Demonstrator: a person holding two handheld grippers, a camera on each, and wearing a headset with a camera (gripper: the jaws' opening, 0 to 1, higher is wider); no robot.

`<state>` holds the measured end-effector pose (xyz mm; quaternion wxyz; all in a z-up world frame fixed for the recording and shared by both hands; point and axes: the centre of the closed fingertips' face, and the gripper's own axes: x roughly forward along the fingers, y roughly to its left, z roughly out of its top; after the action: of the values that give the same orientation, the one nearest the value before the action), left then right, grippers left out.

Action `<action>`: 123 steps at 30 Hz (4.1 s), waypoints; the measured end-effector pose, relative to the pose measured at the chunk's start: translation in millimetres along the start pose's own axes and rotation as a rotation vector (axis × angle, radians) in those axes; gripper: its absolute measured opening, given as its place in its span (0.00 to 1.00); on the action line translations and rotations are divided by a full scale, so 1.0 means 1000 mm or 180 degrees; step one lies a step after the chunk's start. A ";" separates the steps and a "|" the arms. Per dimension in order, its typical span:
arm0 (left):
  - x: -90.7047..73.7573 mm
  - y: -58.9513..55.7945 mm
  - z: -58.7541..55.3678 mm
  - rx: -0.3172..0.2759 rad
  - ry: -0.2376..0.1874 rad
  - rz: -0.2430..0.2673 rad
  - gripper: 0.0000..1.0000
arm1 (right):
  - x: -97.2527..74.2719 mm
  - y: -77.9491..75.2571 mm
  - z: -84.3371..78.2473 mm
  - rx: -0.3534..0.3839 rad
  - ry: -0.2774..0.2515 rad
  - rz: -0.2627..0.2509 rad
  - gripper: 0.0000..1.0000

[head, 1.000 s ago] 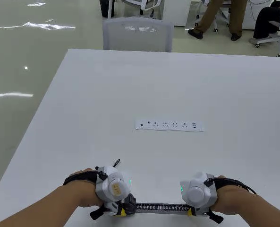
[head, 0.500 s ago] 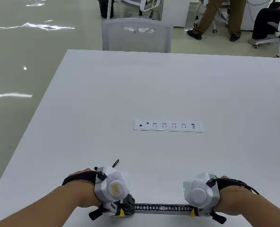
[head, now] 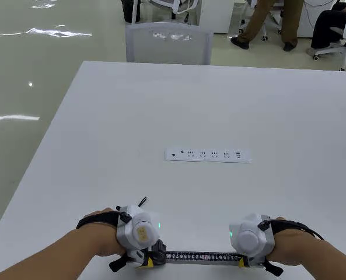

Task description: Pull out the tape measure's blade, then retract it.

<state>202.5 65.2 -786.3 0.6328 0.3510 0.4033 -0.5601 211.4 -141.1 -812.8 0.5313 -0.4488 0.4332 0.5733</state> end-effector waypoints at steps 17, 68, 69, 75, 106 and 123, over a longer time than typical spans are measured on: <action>0.000 0.000 0.001 -0.0013 -0.0015 -0.0002 0.34 | -0.003 0.000 -0.014 0.0015 0.0062 -0.0006 0.13; 0.003 0.001 0.000 -0.0022 -0.0111 -0.0024 0.34 | -0.005 0.002 -0.030 0.0273 -0.0113 -0.0064 0.14; 0.002 0.001 0.000 -0.0020 -0.0107 -0.0026 0.34 | -0.005 0.002 -0.029 0.0272 -0.0121 -0.0064 0.14; 0.002 0.001 0.001 -0.0011 -0.0152 -0.0005 0.35 | -0.006 0.003 -0.026 0.0258 -0.0240 -0.0100 0.15; -0.041 -0.014 -0.042 -0.1092 -0.1181 0.0568 0.96 | -0.038 0.014 -0.043 0.1065 -0.0723 -0.0543 0.68; -0.085 -0.051 -0.097 -0.1921 -0.1729 0.1269 0.99 | -0.056 0.070 -0.064 0.2060 -0.1482 -0.1096 0.96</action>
<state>136.3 182.1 -750.6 0.8852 0.0619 0.2925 -0.3564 147.1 -219.8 -771.2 0.8161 -0.1835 0.3780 0.3968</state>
